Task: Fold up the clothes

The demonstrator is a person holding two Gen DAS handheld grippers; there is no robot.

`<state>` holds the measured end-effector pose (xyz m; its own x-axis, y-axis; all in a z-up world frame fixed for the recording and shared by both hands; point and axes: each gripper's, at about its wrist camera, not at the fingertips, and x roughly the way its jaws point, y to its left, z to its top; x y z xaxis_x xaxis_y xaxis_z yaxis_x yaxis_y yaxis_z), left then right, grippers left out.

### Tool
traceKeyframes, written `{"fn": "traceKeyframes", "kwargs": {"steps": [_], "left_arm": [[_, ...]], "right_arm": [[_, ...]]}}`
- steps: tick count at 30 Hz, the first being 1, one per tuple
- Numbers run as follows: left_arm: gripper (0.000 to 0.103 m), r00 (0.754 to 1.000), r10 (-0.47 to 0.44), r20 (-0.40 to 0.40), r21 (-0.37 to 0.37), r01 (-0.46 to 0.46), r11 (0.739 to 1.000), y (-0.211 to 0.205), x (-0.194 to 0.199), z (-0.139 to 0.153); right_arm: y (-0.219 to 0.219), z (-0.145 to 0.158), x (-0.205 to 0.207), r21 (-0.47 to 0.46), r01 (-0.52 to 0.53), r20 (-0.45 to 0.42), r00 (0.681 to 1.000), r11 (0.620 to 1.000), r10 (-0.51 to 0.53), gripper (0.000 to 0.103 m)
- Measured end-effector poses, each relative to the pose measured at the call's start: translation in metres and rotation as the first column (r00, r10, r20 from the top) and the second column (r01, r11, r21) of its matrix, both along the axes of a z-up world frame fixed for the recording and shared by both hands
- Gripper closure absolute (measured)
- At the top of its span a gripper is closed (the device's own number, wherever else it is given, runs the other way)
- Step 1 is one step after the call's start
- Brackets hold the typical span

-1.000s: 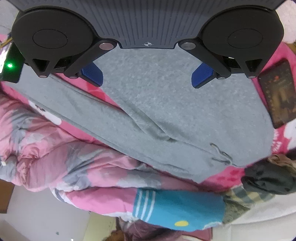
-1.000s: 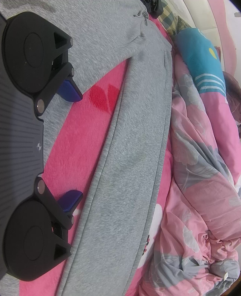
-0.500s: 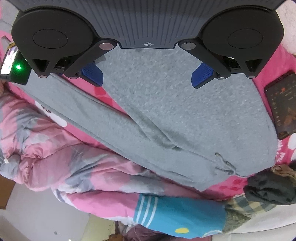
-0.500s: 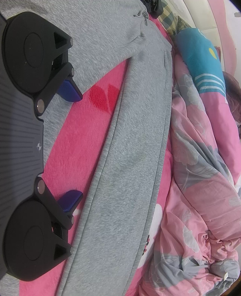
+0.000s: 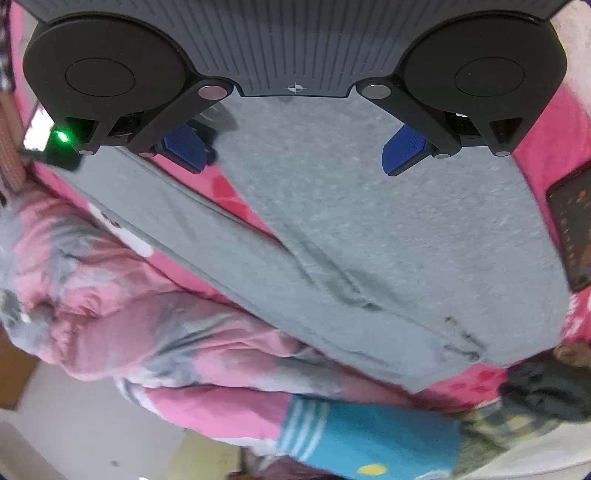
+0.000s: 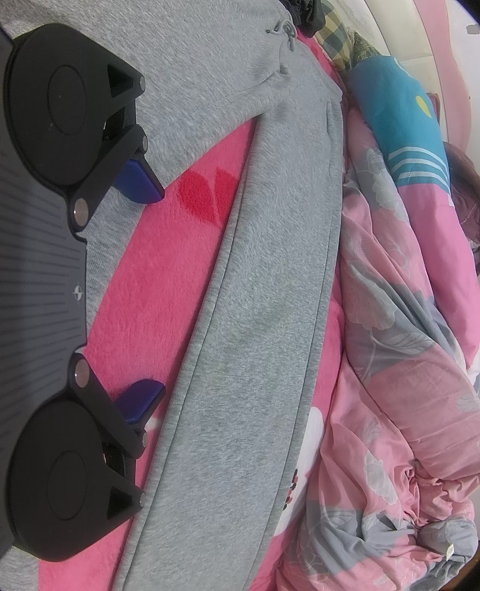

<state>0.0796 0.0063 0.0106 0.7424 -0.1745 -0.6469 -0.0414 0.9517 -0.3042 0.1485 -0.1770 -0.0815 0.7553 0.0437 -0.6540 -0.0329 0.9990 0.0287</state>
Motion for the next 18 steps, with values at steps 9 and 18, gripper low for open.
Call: {"fn": "traceKeyframes", "kwargs": {"steps": [9,18], "left_arm": [[0.001,1.000,0.015,-0.019,0.010,-0.014,1.000,0.012,0.004,-0.005],[0.001,0.998,0.061,-0.012,-0.022,-0.061,0.998,0.023,0.005,-0.002]], "right_arm": [[0.000,0.000,0.000,0.000,0.000,0.000,1.000,1.000,0.000,0.000],[0.000,0.000,0.000,0.000,0.000,0.000,1.000,1.000,0.000,0.000]]}}
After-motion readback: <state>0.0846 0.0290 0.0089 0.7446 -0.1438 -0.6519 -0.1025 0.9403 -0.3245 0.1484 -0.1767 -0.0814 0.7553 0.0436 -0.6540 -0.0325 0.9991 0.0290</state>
